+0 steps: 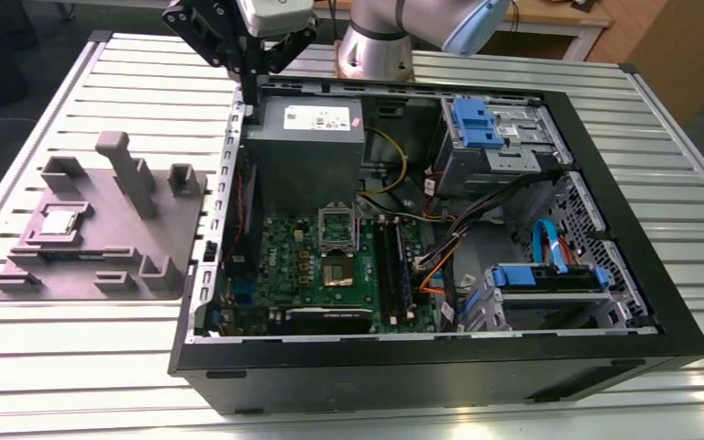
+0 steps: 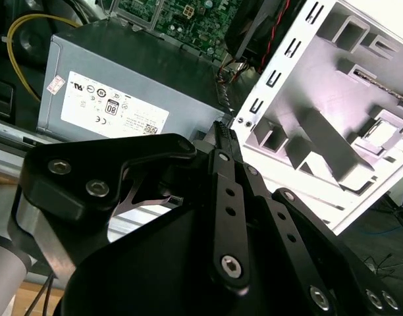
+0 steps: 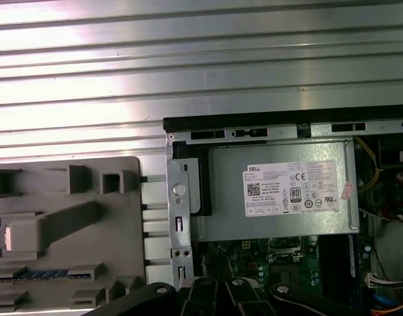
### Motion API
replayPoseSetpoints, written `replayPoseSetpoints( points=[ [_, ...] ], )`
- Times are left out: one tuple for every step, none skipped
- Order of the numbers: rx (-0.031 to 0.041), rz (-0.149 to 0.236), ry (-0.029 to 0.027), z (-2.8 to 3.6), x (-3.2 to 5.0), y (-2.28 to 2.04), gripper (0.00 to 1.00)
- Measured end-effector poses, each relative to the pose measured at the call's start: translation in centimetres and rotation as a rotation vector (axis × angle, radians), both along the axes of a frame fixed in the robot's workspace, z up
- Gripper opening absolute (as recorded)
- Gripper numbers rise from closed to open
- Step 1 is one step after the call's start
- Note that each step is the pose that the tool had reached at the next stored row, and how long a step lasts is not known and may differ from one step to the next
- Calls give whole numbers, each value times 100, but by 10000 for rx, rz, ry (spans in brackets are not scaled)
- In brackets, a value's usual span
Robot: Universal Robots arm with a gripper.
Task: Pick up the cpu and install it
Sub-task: 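Reach for the cpu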
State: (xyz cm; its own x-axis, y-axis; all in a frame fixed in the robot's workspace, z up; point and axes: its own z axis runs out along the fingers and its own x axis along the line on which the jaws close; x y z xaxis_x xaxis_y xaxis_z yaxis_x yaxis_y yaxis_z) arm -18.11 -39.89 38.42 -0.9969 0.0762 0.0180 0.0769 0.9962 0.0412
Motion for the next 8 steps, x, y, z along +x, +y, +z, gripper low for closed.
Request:
replayPoseSetpoints(
  points=[
    [0, 1, 0, 0, -1, 0, 10],
    [-1, 0, 5, -4, -16, 0, 10],
    [-1, 0, 6, -7, -35, 0, 10],
    [-1, 0, 6, -7, -36, 0, 10],
    [-1, 0, 6, -7, -38, 0, 10],
    [-1, 0, 6, -8, -40, 0, 10],
    [-1, 0, 6, -8, -42, 0, 10],
    [-1, 0, 6, -8, -45, 0, 10]
  ],
)
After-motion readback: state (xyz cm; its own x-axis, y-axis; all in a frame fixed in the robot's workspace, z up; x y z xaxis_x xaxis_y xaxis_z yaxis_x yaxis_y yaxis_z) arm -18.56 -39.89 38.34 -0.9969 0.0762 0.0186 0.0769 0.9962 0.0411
